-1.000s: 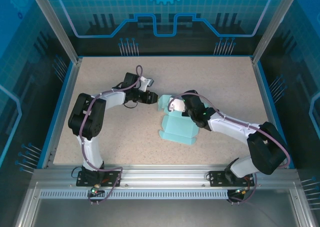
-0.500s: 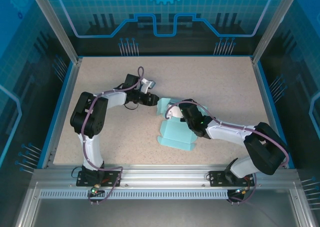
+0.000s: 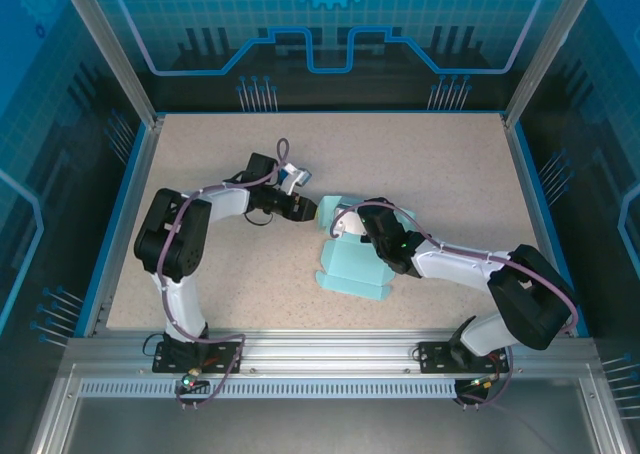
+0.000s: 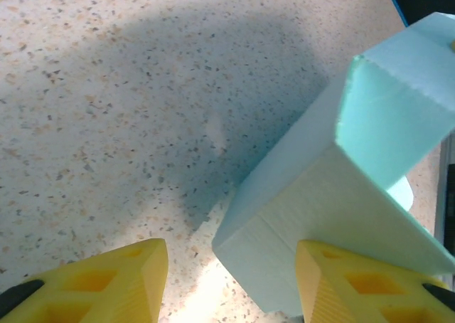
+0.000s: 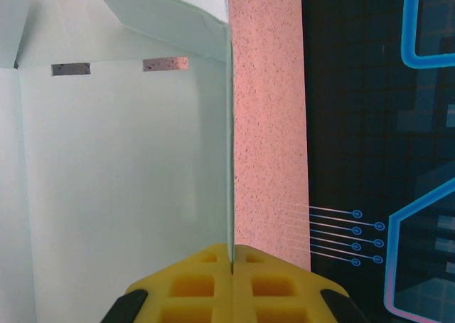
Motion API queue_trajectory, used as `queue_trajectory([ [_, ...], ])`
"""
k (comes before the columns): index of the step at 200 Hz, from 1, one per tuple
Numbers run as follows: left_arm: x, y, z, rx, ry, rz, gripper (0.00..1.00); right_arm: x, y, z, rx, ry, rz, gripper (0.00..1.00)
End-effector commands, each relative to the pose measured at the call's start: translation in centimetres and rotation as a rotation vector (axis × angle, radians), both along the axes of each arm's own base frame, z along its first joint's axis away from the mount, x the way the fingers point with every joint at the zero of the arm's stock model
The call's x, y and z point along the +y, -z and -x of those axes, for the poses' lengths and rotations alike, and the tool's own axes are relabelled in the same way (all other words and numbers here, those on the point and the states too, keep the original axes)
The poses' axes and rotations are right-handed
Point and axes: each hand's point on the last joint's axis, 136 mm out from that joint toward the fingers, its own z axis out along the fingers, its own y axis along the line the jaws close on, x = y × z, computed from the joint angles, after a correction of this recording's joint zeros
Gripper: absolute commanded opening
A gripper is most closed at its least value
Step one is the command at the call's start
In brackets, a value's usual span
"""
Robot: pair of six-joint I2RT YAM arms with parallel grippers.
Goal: Fold the paper box
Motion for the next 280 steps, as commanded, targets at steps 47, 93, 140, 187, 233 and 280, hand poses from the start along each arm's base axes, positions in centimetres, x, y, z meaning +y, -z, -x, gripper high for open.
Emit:
queue_trajectory([
  [47,-3.5,-1.6,1.8,-0.057,0.155,0.082,0.53,0.0,-2.4,-0.6,-0.049,0.02,-0.04,0.0],
  [93,-4.8,-1.9,1.7,-0.086,0.177,0.138,0.52,-0.2,-2.4,-0.5,-0.035,0.023,-0.065,0.0],
  [140,-5.5,-2.2,1.5,-0.129,0.173,0.175,0.49,-0.5,-2.0,-0.3,-0.005,0.029,-0.086,0.0],
  [187,-5.9,-2.0,2.3,-0.149,0.171,0.184,0.44,-0.9,-2.1,-0.6,0.007,0.054,-0.103,0.0],
  [233,-6.2,-1.9,3.5,-0.13,0.182,0.19,0.43,-1.0,-2.3,-1.0,0.004,0.079,-0.117,0.0],
  [280,-6.5,-1.7,2.8,-0.153,0.143,0.177,0.49,-0.7,-2.5,-1.2,0.009,0.084,-0.141,0.0],
])
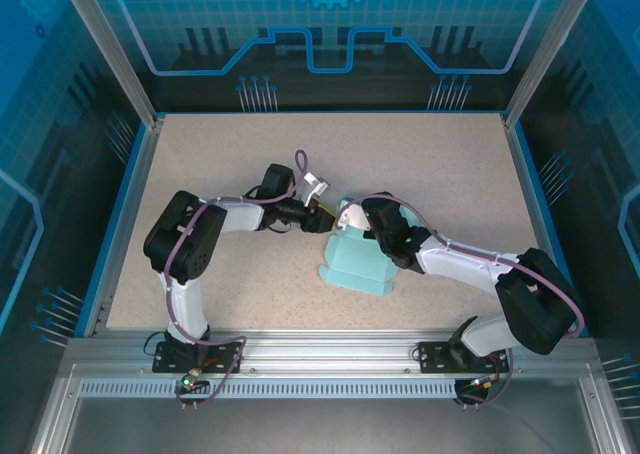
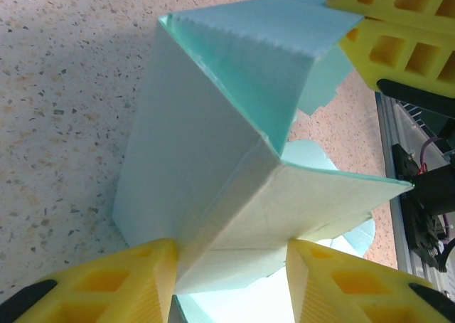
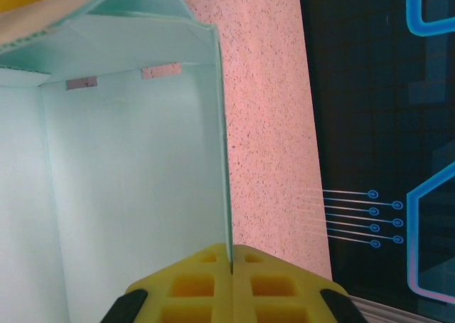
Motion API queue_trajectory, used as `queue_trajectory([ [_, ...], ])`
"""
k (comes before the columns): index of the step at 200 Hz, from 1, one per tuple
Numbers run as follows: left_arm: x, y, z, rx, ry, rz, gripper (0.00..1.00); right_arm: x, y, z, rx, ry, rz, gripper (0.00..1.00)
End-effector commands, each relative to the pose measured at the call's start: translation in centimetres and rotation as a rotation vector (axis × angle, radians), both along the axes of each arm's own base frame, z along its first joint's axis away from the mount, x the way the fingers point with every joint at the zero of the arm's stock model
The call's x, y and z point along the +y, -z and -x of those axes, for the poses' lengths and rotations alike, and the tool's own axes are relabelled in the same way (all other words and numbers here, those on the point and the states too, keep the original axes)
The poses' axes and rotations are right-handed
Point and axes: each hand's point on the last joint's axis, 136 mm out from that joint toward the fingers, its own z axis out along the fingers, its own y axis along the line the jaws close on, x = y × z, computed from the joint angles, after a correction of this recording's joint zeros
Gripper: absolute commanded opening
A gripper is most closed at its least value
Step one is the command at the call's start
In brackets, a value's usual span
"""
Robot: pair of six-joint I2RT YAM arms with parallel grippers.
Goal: Fold the paper box
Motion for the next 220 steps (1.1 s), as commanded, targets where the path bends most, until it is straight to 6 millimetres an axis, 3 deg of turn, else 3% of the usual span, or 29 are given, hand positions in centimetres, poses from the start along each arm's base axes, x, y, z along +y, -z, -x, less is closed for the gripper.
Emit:
queue_trajectory([
  [1,-0.6,-0.9,-0.1,-0.041,-0.007,0.017,0.49,0.5,-1.8,-1.0,-0.03,0.021,-0.067,0.0],
  [105,-0.1,-1.0,-4.0,-0.145,-0.175,-0.043,0.65,0.5,-1.2,-0.3,0.017,-0.013,-0.074,0.0],
  [155,-0.4,-1.4,-4.4,-0.204,-0.193,-0.052,0.71,0.8,-0.7,0.1,0.059,-0.027,-0.087,0.0],
  [220,-1.4,-2.1,-2.8,-0.168,-0.1,0.02,0.57,0.7,-1.0,-0.5,0.056,-0.008,-0.087,0.0],
])
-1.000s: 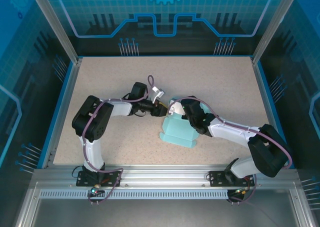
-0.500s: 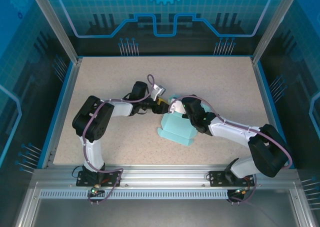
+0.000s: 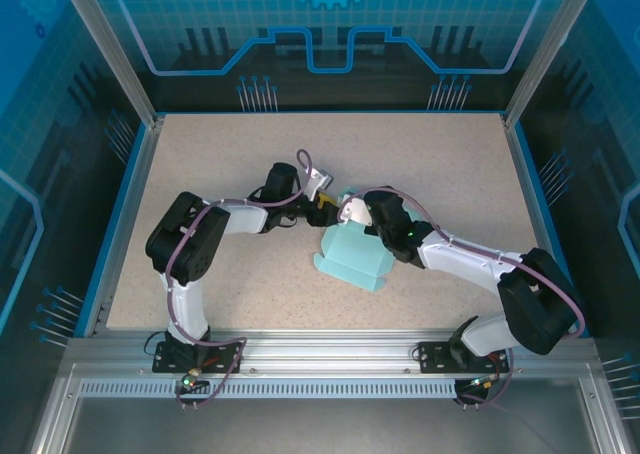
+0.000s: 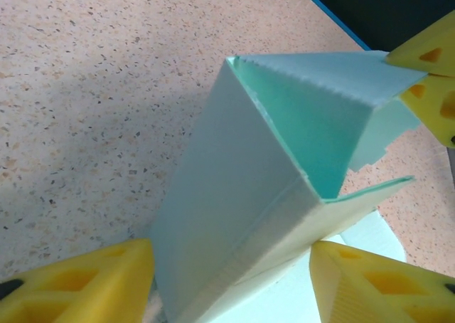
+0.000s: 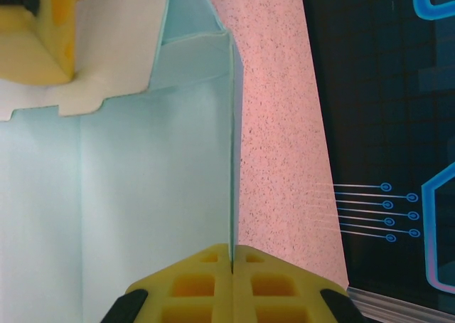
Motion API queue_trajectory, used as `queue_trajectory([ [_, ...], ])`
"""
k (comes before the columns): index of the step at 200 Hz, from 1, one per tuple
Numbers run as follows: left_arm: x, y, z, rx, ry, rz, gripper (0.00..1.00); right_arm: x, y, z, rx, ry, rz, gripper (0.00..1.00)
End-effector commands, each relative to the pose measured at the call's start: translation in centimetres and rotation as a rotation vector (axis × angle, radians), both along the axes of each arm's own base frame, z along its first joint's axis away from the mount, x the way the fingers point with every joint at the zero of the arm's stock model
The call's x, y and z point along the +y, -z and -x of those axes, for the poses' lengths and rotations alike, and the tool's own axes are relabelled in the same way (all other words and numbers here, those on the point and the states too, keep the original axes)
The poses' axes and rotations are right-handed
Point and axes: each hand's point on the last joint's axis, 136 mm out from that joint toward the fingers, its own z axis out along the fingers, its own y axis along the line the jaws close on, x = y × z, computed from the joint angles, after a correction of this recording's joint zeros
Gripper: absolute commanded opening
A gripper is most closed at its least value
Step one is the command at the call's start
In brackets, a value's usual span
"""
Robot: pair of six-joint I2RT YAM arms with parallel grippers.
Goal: Fold the paper box
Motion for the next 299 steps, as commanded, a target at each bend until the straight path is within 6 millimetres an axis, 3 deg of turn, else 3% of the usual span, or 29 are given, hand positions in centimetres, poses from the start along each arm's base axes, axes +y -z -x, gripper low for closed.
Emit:
queue_trajectory([
  [1,-0.9,-1.5,0.6,-0.034,0.052,0.054,0.57,0.9,-0.6,-0.1,0.018,-0.027,-0.039,0.0],
  [44,-0.8,-1.9,1.5,-0.039,0.071,0.088,0.58,0.7,-0.8,-0.3,0.021,-0.011,-0.064,0.0],
  [93,-1.2,-2.7,2.8,-0.006,0.123,0.152,0.5,0.1,-0.9,-0.6,0.02,0.019,-0.067,0.0],
  [136,-1.0,-2.7,3.3,-0.007,0.127,0.149,0.48,-0.2,-1.1,-0.8,0.021,0.035,-0.078,0.0],
  [226,-1.3,-0.7,1.2,-0.058,-0.049,0.05,0.54,0.5,-1.6,-0.9,0.038,0.052,-0.153,0.0],
  [299,-0.6,-0.7,-1.4,-0.115,-0.177,-0.008,0.63,0.8,-1.2,-0.2,0.064,0.024,-0.16,0.0],
])
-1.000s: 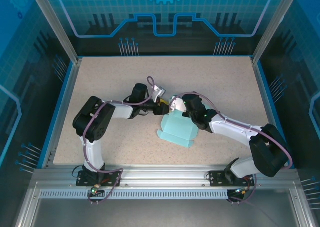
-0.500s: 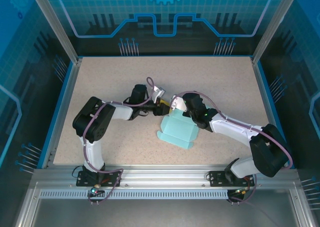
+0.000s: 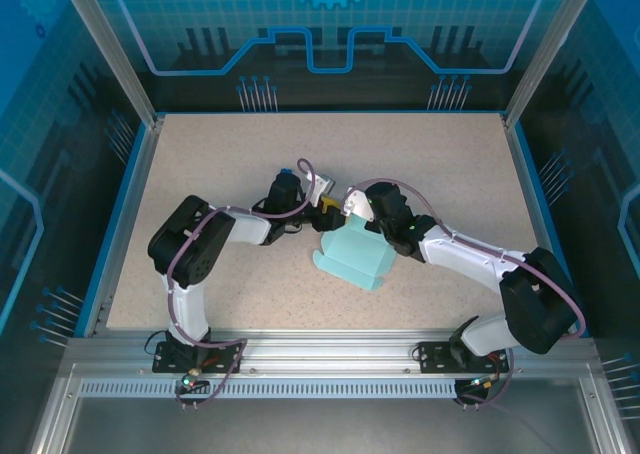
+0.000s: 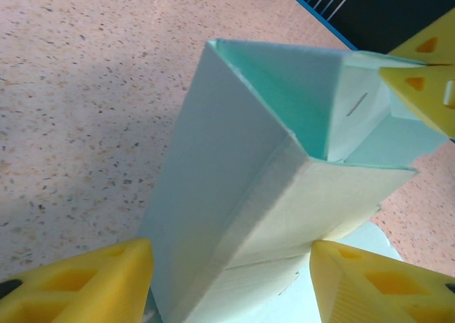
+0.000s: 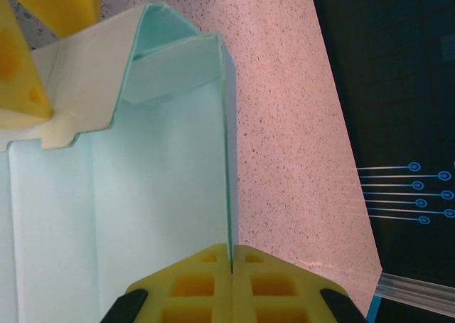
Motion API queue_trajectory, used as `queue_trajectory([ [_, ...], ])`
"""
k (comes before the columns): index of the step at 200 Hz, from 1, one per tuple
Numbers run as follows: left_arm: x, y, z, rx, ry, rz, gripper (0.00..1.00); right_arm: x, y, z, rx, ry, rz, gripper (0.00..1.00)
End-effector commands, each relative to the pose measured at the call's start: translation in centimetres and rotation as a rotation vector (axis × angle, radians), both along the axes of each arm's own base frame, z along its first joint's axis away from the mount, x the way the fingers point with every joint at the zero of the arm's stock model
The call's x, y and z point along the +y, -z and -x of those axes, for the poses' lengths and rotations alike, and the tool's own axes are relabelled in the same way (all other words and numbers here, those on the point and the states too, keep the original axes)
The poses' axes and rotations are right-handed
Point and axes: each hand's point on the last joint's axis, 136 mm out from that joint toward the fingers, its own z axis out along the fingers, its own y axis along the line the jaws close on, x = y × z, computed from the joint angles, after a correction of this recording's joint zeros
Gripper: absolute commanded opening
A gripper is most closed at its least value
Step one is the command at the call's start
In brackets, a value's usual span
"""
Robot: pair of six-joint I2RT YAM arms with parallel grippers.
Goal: Fold the paper box
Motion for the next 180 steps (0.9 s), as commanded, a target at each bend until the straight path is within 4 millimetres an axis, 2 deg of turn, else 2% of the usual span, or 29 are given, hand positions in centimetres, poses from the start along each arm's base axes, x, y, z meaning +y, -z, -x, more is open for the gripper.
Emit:
queue_trajectory([
  [1,0.1,-1.1,-1.5,-0.07,-0.067,-0.024,0.63,1.3,-1.2,-0.1,-0.001,-0.039,-0.077,0.0],
  [43,0.1,-0.8,-2.2,-0.083,-0.073,-0.061,0.7,1.7,-0.9,0.4,0.026,-0.078,-0.078,0.0],
  [85,-0.6,-1.8,-1.7,-0.08,-0.022,-0.007,0.69,1.4,-0.3,0.5,0.048,-0.081,-0.06,0.0],
  [128,-1.8,-3.1,0.0,-0.036,0.083,0.084,0.55,1.3,-0.5,0.2,0.044,-0.053,-0.078,0.0],
  [148,-1.7,-3.2,0.6,-0.017,0.092,0.091,0.54,1.2,-0.8,0.0,0.036,-0.033,-0.088,0.0],
  [180,-1.5,-3.1,2.1,-0.011,0.127,0.097,0.59,0.6,-0.7,-0.3,0.036,0.003,-0.078,0.0],
])
